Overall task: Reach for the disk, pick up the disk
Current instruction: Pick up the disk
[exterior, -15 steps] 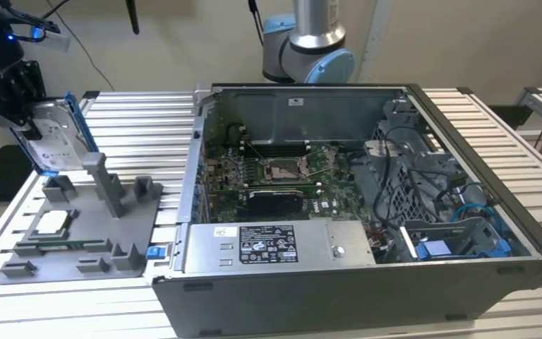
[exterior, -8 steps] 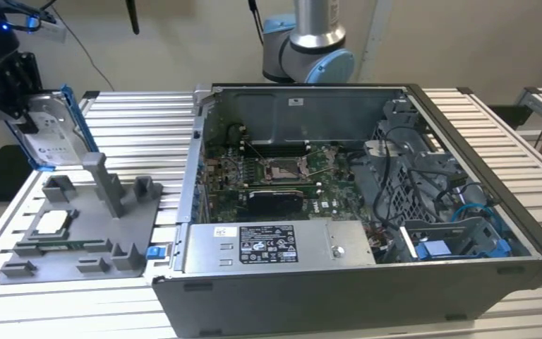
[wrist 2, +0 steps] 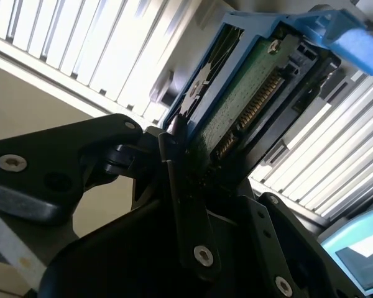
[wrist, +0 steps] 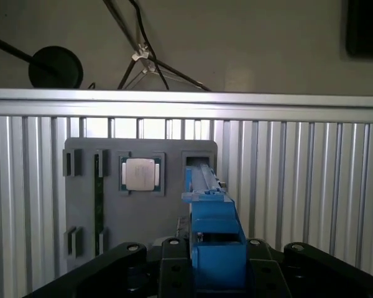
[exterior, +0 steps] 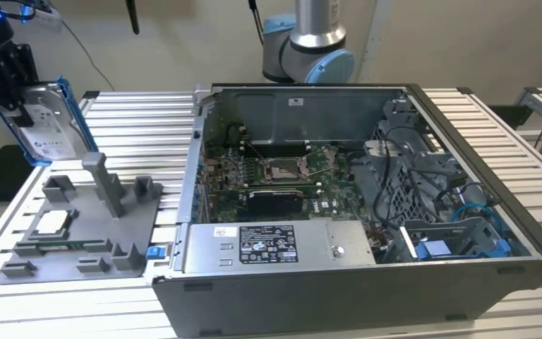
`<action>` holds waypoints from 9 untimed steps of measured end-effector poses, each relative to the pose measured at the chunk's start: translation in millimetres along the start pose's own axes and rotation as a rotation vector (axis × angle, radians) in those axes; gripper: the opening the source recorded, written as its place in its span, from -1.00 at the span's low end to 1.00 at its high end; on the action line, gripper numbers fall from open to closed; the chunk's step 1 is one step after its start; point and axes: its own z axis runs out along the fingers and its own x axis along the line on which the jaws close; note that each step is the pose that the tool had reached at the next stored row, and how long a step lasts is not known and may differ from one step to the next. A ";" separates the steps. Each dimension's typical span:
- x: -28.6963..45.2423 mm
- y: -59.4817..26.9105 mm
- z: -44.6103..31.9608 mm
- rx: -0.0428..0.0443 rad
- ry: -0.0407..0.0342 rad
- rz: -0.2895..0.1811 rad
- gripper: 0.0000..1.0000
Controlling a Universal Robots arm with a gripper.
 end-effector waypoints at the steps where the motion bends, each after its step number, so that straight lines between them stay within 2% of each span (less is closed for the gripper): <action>1: 0.0 0.0 -1.8 -0.0001 0.0007 0.000 -1.00; 9: -0.4 0.2 -16.2 0.0000 0.0055 0.000 -1.00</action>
